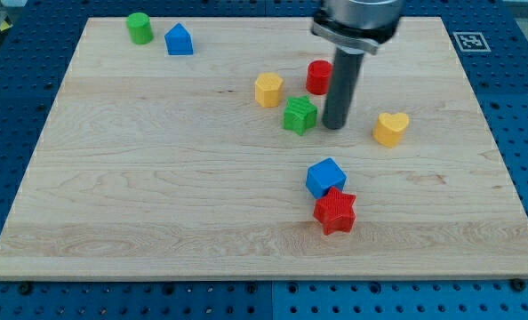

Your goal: Move the green star below the green circle

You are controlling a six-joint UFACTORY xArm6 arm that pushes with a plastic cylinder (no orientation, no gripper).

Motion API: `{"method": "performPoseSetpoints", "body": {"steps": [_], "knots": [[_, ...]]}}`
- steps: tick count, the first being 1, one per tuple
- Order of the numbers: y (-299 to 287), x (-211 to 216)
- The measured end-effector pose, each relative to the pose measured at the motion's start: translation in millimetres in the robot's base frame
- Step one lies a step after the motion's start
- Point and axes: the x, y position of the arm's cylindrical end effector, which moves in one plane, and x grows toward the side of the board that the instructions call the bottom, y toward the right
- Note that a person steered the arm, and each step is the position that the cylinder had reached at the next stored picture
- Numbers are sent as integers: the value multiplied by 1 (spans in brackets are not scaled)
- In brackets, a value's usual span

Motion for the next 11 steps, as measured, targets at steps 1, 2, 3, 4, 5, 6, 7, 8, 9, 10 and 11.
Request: {"method": "performPoseSetpoints", "body": {"steps": [1,2,3,4,5,6,7,8,9,10,11], "knots": [[-39,0],[-76,-1],[-92,-3],[-110,-3],[-145,-3],[-177,-14],[-203,-24],[-226,-24],[-247,-28],[-270,-31],[-275,-36]]}}
